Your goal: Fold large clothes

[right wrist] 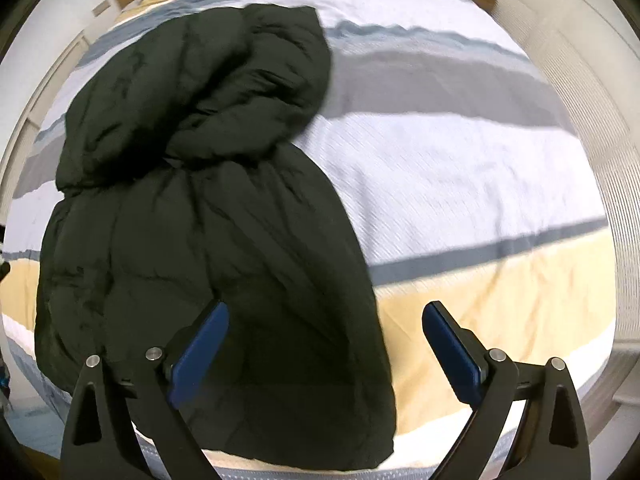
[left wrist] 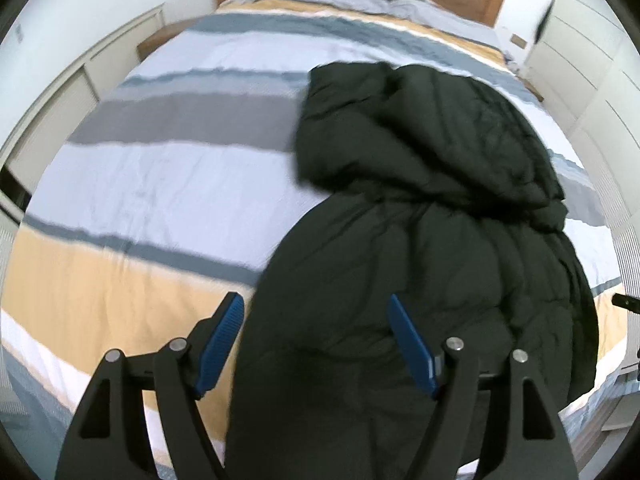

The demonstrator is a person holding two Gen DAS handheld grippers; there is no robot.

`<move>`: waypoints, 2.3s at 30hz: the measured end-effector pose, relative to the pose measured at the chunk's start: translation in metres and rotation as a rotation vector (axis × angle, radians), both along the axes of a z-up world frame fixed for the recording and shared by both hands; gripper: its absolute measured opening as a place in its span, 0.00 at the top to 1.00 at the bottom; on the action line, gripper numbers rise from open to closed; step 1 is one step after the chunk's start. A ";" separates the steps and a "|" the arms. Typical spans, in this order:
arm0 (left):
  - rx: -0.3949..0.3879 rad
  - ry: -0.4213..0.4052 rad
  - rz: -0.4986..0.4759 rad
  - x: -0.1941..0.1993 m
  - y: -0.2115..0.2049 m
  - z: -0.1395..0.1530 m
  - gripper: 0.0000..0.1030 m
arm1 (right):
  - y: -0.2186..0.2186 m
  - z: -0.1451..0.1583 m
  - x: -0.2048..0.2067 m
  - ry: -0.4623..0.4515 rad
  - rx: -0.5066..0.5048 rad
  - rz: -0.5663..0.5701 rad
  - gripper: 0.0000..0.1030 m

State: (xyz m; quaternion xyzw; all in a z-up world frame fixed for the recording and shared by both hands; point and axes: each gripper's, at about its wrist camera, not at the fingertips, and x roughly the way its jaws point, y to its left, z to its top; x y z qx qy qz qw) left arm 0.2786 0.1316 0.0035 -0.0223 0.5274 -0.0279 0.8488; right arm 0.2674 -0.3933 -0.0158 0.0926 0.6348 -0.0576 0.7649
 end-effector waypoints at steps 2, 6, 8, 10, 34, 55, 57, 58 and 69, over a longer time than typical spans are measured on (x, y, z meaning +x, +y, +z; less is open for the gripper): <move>0.004 0.030 0.000 -0.007 0.014 -0.012 0.29 | -0.006 -0.006 -0.009 0.018 0.021 -0.009 0.06; -0.036 0.114 0.003 -0.021 0.038 -0.037 0.29 | -0.013 -0.031 -0.026 0.091 0.091 -0.008 0.06; -0.046 0.154 0.008 -0.030 0.047 -0.050 0.29 | -0.014 -0.043 -0.034 0.119 0.117 -0.014 0.06; -0.072 0.197 0.027 -0.037 0.055 -0.063 0.29 | -0.016 -0.057 -0.043 0.145 0.143 -0.030 0.06; -0.482 0.451 0.149 -0.091 0.074 -0.150 0.28 | -0.023 -0.148 -0.087 0.254 0.322 -0.088 0.04; -0.513 0.445 0.204 -0.066 0.027 -0.130 0.89 | -0.019 -0.136 -0.095 0.223 0.500 -0.044 0.84; -0.503 0.431 0.194 -0.062 0.019 -0.120 0.90 | -0.013 -0.126 -0.091 0.212 0.487 -0.012 0.88; -0.502 0.426 0.192 -0.062 0.019 -0.117 0.91 | -0.011 -0.124 -0.088 0.203 0.484 -0.005 0.89; -0.560 0.332 0.216 -0.040 0.035 -0.074 0.91 | -0.025 -0.069 -0.064 0.078 0.471 -0.017 0.91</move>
